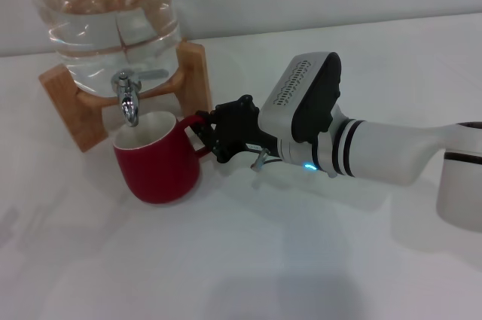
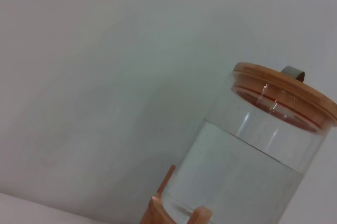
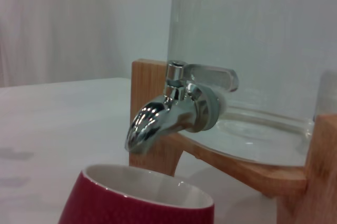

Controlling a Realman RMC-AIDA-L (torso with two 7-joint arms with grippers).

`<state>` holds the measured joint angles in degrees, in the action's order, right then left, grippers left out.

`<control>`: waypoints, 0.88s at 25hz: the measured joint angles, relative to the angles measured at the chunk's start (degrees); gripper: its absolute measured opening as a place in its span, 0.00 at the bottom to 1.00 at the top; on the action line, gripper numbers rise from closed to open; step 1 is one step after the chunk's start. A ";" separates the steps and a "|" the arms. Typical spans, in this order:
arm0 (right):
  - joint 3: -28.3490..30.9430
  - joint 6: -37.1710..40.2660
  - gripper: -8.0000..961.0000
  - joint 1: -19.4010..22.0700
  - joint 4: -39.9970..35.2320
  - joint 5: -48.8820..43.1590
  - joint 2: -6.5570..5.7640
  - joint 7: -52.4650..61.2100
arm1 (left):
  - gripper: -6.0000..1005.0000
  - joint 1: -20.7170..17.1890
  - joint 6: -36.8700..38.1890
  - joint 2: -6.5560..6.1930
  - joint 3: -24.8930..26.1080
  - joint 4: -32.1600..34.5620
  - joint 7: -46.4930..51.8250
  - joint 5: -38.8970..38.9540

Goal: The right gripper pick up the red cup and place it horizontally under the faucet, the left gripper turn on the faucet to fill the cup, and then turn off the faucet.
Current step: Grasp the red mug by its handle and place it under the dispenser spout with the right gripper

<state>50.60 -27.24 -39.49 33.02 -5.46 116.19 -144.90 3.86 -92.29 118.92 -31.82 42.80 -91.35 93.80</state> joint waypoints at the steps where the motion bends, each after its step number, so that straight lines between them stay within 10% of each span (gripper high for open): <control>1: 0.00 0.00 0.13 0.02 0.04 0.00 0.00 0.01 | 0.87 0.00 0.00 0.00 0.00 0.00 0.00 0.00; 22: 0.03 2.92 0.25 -0.15 1.07 0.85 -0.01 0.49 | 0.87 0.16 0.00 0.00 0.00 0.01 0.04 0.00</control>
<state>50.63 -24.32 -39.64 34.10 -4.61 116.18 -144.40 4.03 -92.29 118.92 -31.82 42.80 -91.31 93.80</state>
